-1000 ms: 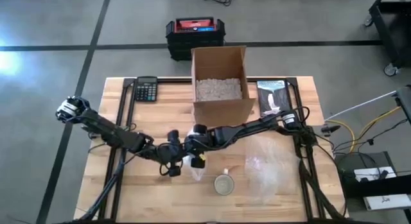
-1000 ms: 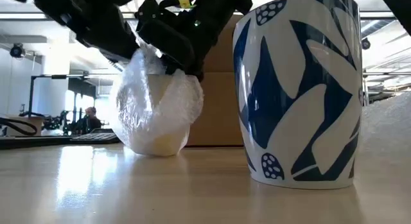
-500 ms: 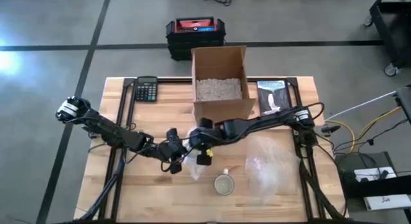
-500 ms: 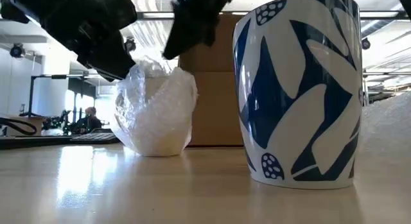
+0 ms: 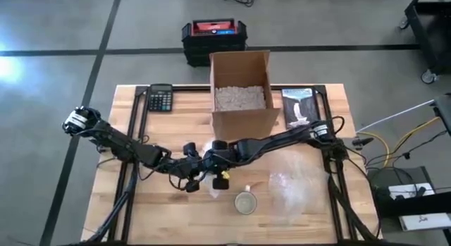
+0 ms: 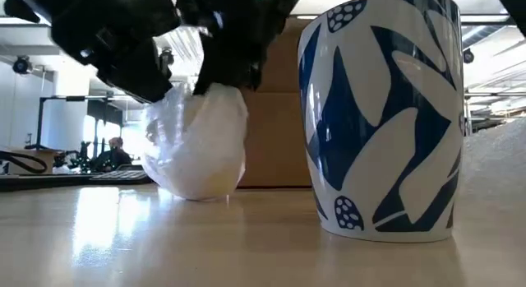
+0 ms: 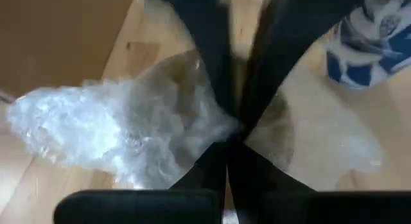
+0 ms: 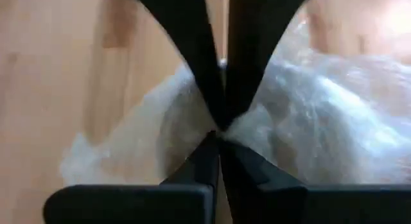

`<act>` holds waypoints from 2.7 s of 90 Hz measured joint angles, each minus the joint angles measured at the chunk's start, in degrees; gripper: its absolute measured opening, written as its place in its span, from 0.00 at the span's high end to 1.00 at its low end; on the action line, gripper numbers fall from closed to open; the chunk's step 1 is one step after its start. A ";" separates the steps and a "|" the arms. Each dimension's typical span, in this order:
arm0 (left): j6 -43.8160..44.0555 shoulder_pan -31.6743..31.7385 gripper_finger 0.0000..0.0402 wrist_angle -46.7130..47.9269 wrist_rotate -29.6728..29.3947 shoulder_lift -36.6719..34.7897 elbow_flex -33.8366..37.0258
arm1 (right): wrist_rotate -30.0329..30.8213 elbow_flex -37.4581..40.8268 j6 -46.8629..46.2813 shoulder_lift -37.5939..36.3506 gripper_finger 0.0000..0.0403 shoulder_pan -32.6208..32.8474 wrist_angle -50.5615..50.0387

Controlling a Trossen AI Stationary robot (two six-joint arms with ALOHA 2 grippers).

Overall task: Wrap mug
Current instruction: Wrap the yellow mug in bubble wrap

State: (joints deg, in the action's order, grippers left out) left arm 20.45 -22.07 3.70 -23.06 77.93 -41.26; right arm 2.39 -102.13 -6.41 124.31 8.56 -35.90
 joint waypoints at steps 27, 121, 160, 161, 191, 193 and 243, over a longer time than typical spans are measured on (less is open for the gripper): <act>1.54 -0.91 1.00 20.10 -3.84 -2.06 -10.37 | 0.14 0.06 -0.46 0.68 0.99 -0.22 -0.03; -1.54 2.09 1.00 -11.22 -2.94 0.94 6.45 | 8.01 -16.56 3.85 -0.87 0.99 -0.54 -22.41; -3.13 1.98 1.00 -10.35 -2.42 0.99 5.48 | 9.13 -10.27 2.92 3.82 0.99 -0.79 -15.14; -3.15 1.98 1.00 -10.48 -2.43 1.01 5.47 | 8.98 -10.10 2.92 4.00 0.99 -0.81 -15.10; -2.99 2.00 1.00 -10.79 -1.97 0.92 5.29 | 4.21 -11.57 4.48 5.68 1.00 -0.72 -14.10; -3.00 2.00 1.00 -10.77 -1.97 0.92 5.29 | 4.09 -12.32 4.65 5.67 1.00 -0.72 -15.06; -3.02 2.04 1.00 -10.29 -2.11 0.83 5.33 | -6.73 -19.97 6.10 3.63 0.99 1.09 -20.11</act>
State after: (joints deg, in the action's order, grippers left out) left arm 17.42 -20.03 -6.59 -25.18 78.76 -35.92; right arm -4.34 -122.09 -0.31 127.94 9.65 -56.01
